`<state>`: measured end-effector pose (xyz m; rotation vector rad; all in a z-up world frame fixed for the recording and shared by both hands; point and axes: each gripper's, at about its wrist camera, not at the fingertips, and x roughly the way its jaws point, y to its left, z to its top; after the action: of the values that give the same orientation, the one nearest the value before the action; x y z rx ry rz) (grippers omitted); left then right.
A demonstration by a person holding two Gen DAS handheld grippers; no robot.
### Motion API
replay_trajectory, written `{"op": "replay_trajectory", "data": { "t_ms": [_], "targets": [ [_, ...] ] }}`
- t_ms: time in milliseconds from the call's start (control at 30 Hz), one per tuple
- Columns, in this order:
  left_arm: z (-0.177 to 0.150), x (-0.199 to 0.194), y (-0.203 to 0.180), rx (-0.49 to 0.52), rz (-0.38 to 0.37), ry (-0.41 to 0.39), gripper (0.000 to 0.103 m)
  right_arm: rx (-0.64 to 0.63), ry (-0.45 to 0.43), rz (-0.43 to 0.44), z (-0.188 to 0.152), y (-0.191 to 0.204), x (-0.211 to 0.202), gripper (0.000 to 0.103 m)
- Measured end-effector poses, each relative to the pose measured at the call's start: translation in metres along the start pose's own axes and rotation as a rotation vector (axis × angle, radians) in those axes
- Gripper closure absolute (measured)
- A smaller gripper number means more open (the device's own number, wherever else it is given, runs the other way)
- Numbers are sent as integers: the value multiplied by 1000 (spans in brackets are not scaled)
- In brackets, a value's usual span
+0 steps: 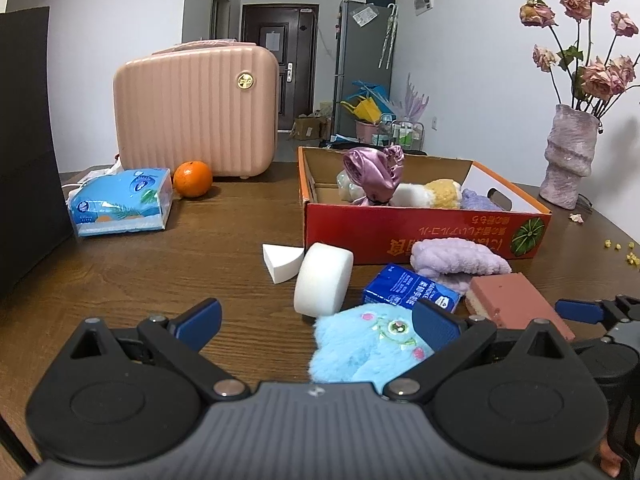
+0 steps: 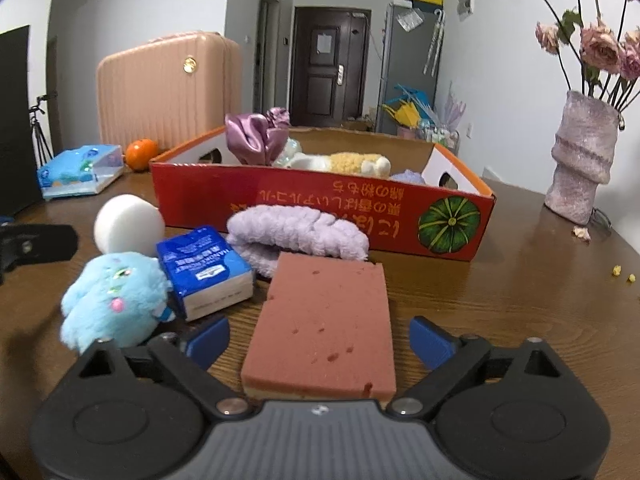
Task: Organize soft objects
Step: 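Grasp the pink sponge with the right gripper while the left gripper grasps the blue plush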
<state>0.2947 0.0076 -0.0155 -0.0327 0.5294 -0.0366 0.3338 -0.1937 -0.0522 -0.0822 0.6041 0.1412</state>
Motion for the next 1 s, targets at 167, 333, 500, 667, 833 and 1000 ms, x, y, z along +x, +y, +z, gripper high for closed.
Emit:
{"op": "replay_trajectory", "data": {
  "t_ms": [167,333,500,667,833,1000],
  "targets": [
    [1,2,2,-13,8,10,0,28,25,11,1,-4,8,30],
    [1,4,4,-21,14,20,0,33,21,19,0,-4,8,33],
    [1,5,6,-26,13,24,0,26,25,15,-1,-3,8,33],
    [1,5,5,-25,13,26,0,23,18,32,-2,-3,5,34],
    [1,8,6,-30,14,37,0,36,-20,43,-1,-7,-3,34],
    [0,11,8,-39,14,44,0,53,-69,44,1,-14,-14,34]
  ]
}}
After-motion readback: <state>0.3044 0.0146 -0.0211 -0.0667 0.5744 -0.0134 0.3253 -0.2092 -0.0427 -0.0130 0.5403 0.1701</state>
